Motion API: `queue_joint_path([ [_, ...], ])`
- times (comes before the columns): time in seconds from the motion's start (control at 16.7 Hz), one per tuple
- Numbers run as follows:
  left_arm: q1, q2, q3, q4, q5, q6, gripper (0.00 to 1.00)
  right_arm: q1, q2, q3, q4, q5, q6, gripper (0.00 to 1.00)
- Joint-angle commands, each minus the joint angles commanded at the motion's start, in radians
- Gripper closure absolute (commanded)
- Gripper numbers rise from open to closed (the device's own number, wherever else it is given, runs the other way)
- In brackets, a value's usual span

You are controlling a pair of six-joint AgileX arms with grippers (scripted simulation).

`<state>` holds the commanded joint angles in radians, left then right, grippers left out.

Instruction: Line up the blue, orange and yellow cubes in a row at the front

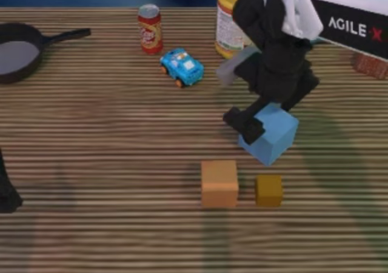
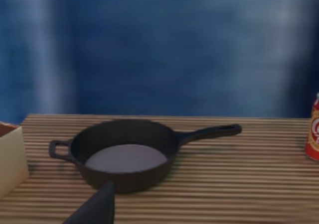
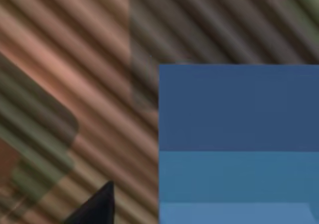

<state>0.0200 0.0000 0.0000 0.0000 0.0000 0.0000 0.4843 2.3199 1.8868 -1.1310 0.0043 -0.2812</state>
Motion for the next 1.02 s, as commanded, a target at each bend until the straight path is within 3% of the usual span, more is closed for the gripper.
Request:
queue_joint_path([
  [0.24,0.000,0.000,0.000,0.000,0.000,0.000,0.00,0.002,0.036,-0.100,0.132,0.000,0.002,0.00],
  [0.48,0.000,0.000,0.000,0.000,0.000,0.000,0.00,0.002,0.039,-0.106,0.138,0.000,0.002,0.00],
  [1.02,0.000,0.000,0.000,0.000,0.000,0.000,0.00,0.002,0.039,-0.106,0.138,0.000,0.002,0.68],
])
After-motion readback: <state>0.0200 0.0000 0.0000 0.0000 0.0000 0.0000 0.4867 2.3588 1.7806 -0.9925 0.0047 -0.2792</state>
